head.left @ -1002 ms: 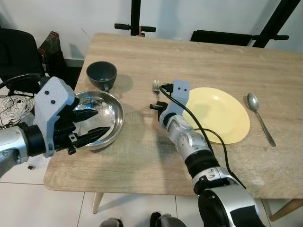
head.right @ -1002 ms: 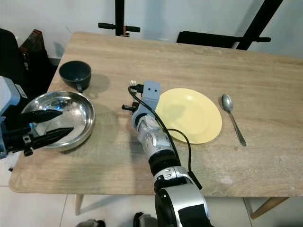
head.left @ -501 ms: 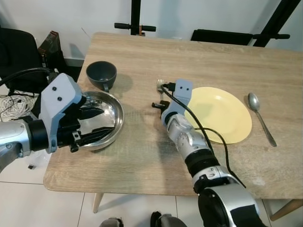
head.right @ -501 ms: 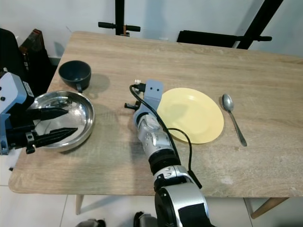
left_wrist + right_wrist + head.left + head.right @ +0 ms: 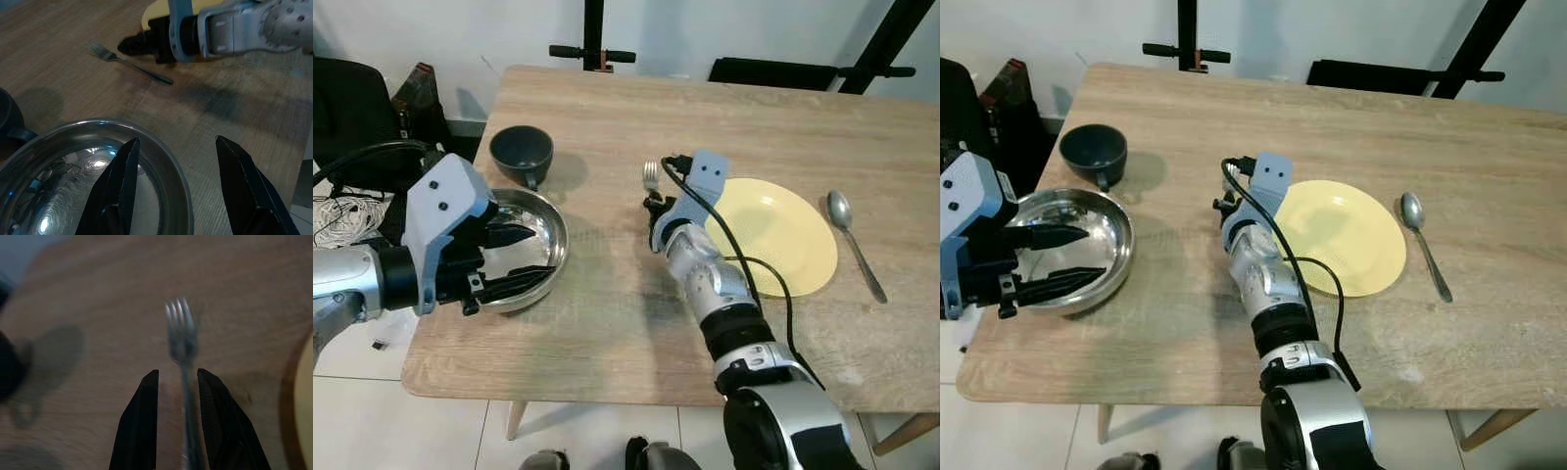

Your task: Setting the table

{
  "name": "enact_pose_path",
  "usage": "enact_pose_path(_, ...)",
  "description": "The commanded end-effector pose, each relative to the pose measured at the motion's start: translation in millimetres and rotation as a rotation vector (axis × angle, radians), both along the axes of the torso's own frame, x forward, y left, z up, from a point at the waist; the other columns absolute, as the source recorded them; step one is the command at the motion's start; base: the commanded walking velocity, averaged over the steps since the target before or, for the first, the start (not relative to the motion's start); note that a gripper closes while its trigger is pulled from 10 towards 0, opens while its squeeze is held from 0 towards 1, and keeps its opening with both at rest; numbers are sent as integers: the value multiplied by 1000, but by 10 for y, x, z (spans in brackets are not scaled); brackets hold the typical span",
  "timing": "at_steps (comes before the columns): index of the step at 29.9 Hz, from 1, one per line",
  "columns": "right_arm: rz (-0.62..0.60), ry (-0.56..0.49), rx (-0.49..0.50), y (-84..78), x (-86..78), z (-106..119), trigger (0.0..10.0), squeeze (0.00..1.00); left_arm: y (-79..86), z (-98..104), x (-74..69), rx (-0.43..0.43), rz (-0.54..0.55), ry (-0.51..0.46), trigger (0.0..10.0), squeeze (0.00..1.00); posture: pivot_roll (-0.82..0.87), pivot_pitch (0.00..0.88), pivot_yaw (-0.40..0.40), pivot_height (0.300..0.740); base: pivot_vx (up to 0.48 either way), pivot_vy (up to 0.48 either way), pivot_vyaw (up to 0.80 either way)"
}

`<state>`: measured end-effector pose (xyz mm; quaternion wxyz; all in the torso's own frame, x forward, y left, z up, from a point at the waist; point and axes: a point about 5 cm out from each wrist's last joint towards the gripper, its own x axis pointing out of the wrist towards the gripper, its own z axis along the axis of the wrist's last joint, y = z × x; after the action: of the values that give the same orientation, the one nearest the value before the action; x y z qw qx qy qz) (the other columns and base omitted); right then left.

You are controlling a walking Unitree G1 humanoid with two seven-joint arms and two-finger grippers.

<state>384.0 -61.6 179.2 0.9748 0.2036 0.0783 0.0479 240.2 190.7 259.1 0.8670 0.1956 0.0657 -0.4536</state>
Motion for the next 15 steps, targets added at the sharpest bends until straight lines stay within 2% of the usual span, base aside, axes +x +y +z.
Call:
enact_pose_path(1, 32, -33, 67, 162, -85, 116, 10000, 0, -36, -5, 7, 5, -16, -12, 10000, 0, 129, 54, 17, 740, 0, 0, 0)
enact_pose_path(2, 32, -33, 67, 162, -85, 116, 10000, 0, -36, -5, 7, 5, -16, -12, 10000, 0, 129, 54, 17, 740, 0, 0, 0)
enact_pose_path(3, 6, -135, 30, 50, -97, 269, 10000, 0, -44, -3, 33, -7, 0, -29, 10000, 0, 128, 52, 19, 740, 0, 0, 0)
enact_pose_path(4, -25, -313, -25, -112, -165, 510, 10000, 0, -61, 7, 81, -34, 30, -59, 10000, 0, 118, 46, 24, 740, 0, 0, 0)
enact_pose_path(5, -25, -313, -25, -112, -165, 510, 10000, 0, -61, 7, 81, -34, 30, -59, 10000, 0, 118, 46, 24, 740, 0, 0, 0)
enact_pose_path(8, -67, -492, -75, -326, -301, 690, 10000, 0, -102, 48, 170, -100, 94, -112, 10000, 0, 101, 44, 30, 740, 0, 0, 0)
enact_pose_path(10, -75, -499, -146, -444, -368, 633, 10000, 0, -143, 78, 234, -157, 137, -139, 10000, 0, 92, 40, 34, 740, 0, 0, 0)
enact_pose_path(11, -75, -499, -146, -444, -368, 633, 10000, 0, -143, 78, 234, -157, 137, -139, 10000, 0, 92, 40, 34, 740, 0, 0, 0)
enact_pose_path(12, -95, -483, -203, -590, -453, 504, 10000, 0, -204, 128, 294, -225, 189, -172, 10000, 0, 56, 31, 41, 740, 0, 0, 0)
enact_pose_path(13, -114, -485, -238, -677, -505, 443, 10000, 0, -232, 146, 324, -257, 225, -189, 10000, 0, 52, 31, 41, 740, 0, 0, 0)
enact_pose_path(15, -125, -483, -262, -733, -549, 410, 10000, 0, -250, 156, 344, -278, 249, -201, 10000, 0, 52, 31, 41, 740, 0, 0, 0)
